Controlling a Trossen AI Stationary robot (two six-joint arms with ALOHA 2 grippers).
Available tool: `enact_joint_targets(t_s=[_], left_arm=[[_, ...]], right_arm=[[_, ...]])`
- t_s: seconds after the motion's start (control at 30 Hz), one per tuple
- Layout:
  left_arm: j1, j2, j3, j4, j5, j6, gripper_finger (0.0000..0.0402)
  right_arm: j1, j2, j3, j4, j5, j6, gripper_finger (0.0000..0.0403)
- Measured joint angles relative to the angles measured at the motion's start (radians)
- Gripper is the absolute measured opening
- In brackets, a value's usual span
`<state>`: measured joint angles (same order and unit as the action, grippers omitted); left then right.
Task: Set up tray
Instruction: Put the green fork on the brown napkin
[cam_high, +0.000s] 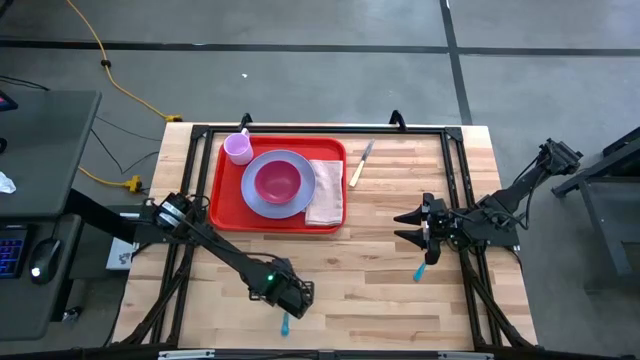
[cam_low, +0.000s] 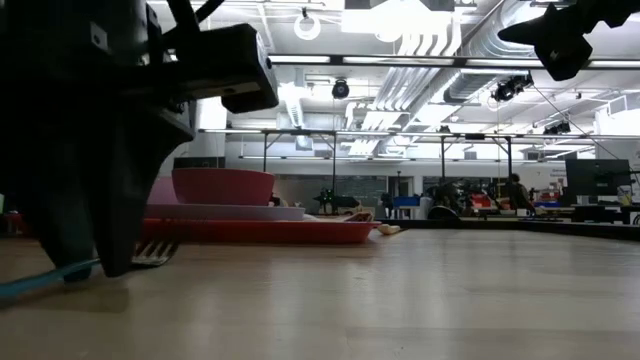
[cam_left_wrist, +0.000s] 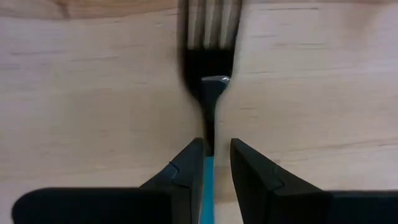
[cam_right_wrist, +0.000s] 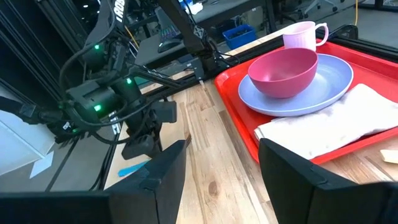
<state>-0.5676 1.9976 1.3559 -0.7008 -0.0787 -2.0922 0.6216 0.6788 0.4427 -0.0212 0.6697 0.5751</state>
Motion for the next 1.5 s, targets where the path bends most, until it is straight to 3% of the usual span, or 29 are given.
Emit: enact_joint_targets(t_s=[0.5,1.5], left_arm=[[0.013,0.040,0.025,-0.017,0.063,0.018,0.0111],[0.011,0.042,0.024,-0.047,0.046,-0.009,0.0108]], right_arm=[[0.000,0.000,0.000,-0.005,-0.024,0.000,0.0181],[0.000,0.000,0.000,-0.005,-0.023,0.000,0.0181]])
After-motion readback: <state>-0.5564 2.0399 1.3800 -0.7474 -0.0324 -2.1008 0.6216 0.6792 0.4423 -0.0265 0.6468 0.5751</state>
